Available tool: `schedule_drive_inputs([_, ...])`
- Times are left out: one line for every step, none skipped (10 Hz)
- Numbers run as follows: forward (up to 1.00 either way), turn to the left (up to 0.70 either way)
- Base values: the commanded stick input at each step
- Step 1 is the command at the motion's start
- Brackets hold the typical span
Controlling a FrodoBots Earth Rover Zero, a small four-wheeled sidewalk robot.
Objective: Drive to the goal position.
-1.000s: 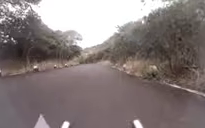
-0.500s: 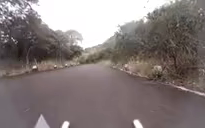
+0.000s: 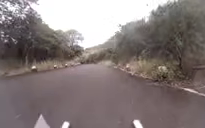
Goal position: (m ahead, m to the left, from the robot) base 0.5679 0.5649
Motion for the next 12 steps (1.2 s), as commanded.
schedule_drive_inputs([0.50,0.00])
schedule_drive_inputs([0.50,0.00])
schedule_drive_inputs([0.50,0.00])
schedule_drive_inputs([0.50,0.00])
schedule_drive_inputs([0.50,0.00])
schedule_drive_inputs([0.50,0.00])
schedule_drive_inputs([0.50,0.00])
schedule_drive_inputs([0.50,0.00])
schedule_drive_inputs([0.50,0.00])
schedule_drive_inputs([0.50,0.00])
schedule_drive_inputs([0.50,0.00])
schedule_drive_inputs([0.50,0.00])
